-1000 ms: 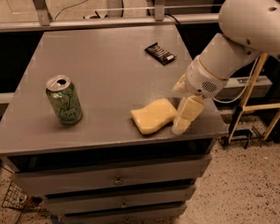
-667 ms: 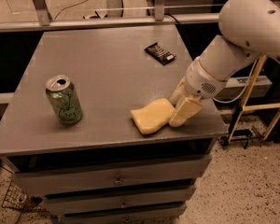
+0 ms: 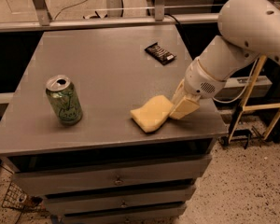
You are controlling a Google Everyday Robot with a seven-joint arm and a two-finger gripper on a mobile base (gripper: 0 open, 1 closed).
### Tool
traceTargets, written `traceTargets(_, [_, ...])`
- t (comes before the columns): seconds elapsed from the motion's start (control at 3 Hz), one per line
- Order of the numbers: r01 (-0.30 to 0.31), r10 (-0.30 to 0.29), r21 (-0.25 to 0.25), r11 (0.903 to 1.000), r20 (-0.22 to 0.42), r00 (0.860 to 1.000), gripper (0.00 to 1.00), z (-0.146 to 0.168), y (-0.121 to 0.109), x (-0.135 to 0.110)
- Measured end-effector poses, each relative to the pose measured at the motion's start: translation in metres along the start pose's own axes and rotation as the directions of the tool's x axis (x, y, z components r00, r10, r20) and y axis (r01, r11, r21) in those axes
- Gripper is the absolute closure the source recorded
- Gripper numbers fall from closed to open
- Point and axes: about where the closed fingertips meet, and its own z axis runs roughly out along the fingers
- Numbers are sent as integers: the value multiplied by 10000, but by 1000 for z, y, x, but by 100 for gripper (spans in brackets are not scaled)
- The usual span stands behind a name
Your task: Move sponge near rxbar chocolate
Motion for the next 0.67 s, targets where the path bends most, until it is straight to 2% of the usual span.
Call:
traceTargets(0.33, [-166,170,315,9994,-104,9998,100,-12,-7,7])
traceTargets(0.67, [-352,364,956,9948,-116,9993,100,-40,-30,28])
